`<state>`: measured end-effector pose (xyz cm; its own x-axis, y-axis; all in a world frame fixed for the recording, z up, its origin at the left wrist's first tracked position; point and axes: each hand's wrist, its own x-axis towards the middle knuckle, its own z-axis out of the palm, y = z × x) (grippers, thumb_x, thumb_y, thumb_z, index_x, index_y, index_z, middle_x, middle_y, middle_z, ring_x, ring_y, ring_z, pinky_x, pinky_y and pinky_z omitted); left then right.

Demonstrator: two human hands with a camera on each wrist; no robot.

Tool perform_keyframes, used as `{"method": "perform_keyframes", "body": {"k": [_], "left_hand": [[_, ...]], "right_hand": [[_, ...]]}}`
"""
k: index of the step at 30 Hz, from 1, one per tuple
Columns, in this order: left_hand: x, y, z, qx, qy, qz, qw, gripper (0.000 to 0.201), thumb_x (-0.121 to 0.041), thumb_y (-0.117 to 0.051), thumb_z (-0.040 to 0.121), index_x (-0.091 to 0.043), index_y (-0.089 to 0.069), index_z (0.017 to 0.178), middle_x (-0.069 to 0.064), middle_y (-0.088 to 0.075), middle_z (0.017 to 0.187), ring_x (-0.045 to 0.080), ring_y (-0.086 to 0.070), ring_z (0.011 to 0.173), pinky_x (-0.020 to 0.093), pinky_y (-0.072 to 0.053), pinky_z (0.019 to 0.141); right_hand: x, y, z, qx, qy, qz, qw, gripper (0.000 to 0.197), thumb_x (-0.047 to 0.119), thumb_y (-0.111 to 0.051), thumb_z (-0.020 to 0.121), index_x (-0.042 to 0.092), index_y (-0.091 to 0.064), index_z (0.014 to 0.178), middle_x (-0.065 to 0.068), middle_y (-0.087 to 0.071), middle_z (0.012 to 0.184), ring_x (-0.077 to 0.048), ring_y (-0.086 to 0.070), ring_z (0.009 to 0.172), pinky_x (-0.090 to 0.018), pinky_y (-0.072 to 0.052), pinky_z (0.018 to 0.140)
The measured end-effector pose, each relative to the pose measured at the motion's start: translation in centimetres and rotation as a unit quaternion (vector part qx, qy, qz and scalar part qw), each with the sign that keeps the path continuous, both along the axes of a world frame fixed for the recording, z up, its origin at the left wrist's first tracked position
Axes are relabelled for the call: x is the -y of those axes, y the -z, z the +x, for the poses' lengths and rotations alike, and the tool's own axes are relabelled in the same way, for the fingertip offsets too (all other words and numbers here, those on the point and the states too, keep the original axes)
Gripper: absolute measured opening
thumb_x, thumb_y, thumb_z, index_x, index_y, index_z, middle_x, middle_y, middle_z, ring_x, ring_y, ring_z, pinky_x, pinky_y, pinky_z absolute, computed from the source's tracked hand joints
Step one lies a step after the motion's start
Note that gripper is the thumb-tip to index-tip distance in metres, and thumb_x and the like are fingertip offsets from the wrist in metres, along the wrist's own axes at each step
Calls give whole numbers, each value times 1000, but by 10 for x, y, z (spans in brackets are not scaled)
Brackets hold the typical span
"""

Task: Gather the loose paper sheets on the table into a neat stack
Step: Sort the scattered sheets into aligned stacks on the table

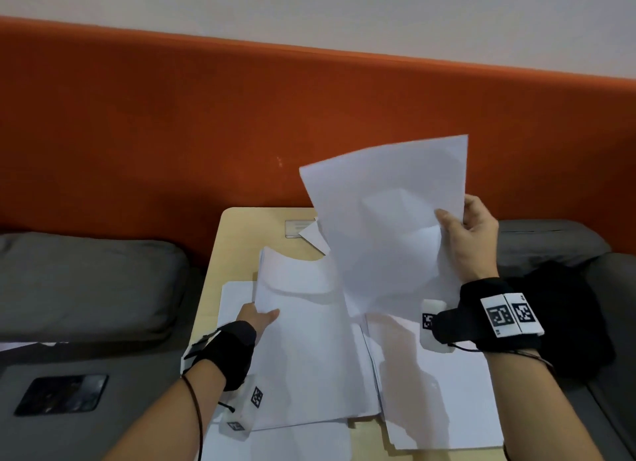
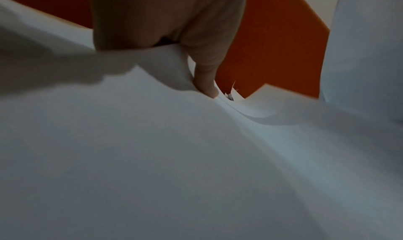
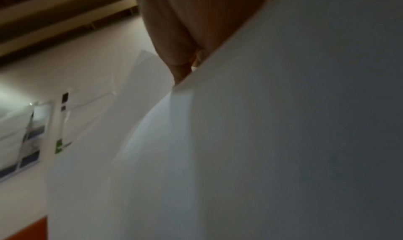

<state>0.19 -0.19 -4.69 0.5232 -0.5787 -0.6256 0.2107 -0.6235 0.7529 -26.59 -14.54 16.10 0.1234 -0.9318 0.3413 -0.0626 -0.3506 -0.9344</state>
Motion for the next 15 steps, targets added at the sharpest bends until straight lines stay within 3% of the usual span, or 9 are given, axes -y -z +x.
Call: {"method": "perform_keyframes", "body": {"k": [4, 8, 10, 15], "left_hand": [[2, 5, 1, -2, 7, 1, 1000, 65, -23, -72, 80, 5, -43, 132, 20, -55, 127, 38, -54, 114, 48, -44, 99], [-2, -5, -2, -3, 8, -3, 1000, 67, -23, -72, 80, 8, -41, 131, 20, -54, 129, 38, -52, 116, 44, -44, 99], [-4, -6, -3, -7, 11, -6, 1000, 74, -25, -75, 77, 5, -39, 134, 20, -51, 133, 38, -50, 119, 45, -42, 101], [-6, -11, -4, -31, -6, -39, 999, 44, -4, -64, 85, 9, -50, 125, 20, -56, 127, 36, -53, 116, 36, -41, 98]], "right_hand": [[0, -14, 15, 68, -16, -2, 998, 30, -14, -48, 88, 16, -53, 89, 22, -69, 72, 8, -62, 71, -10, -47, 69], [4, 9, 27, 56, -10, 28, 998, 30, -8, -49, 90, 21, -55, 90, 18, -70, 75, 2, -62, 75, -20, -48, 77], [5, 19, 30, 73, 26, 32, 996, 29, -6, -49, 91, 23, -54, 89, 21, -68, 70, 5, -59, 71, -16, -47, 75], [9, 14, 30, 141, 101, 23, 985, 27, -4, -47, 92, 23, -49, 87, 19, -54, 53, 8, -49, 54, -11, -46, 65]]}}
